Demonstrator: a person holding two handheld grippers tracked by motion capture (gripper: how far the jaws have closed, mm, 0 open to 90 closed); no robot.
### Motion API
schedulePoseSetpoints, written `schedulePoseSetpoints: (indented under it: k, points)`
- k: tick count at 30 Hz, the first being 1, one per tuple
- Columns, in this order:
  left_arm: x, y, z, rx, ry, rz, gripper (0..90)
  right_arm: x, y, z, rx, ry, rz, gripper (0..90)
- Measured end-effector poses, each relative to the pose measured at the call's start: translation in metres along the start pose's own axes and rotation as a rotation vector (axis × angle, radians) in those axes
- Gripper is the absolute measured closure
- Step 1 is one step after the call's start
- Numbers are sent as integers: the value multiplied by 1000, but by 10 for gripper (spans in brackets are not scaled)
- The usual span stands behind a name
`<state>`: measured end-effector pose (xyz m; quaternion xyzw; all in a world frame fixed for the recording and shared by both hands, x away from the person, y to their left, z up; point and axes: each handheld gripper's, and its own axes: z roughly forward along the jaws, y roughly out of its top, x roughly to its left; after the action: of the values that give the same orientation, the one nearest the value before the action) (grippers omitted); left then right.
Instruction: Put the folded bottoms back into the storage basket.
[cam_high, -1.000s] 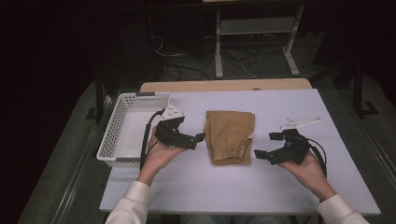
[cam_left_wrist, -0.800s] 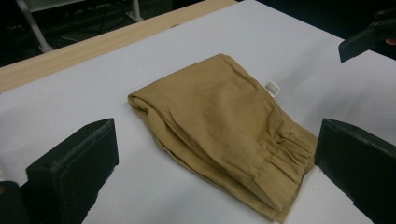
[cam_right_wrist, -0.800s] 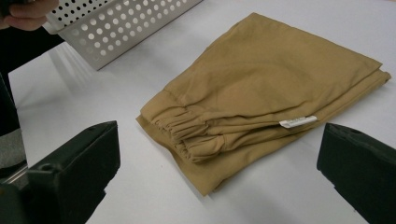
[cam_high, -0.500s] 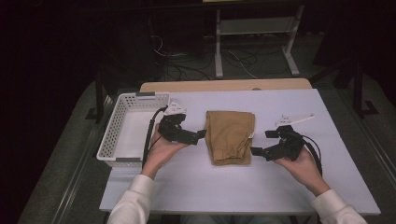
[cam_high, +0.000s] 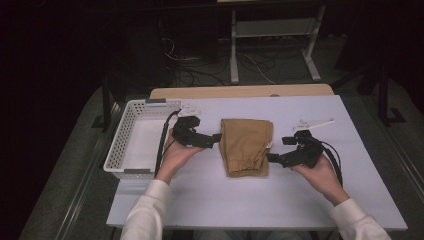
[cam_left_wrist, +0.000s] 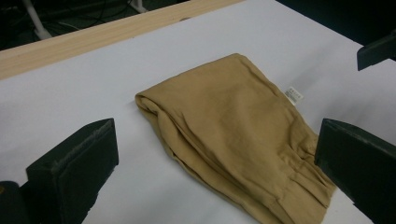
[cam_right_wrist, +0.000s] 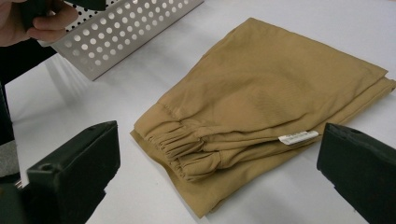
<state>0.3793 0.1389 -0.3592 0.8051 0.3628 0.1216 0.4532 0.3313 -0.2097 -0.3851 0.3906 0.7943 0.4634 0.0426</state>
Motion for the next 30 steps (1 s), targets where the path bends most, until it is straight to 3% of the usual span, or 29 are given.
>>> schedulePoseSetpoints:
  k: [30]
  points:
    - [21, 15, 37, 27, 10, -41, 5, -14, -3, 27, 42, 5, 43, 0]
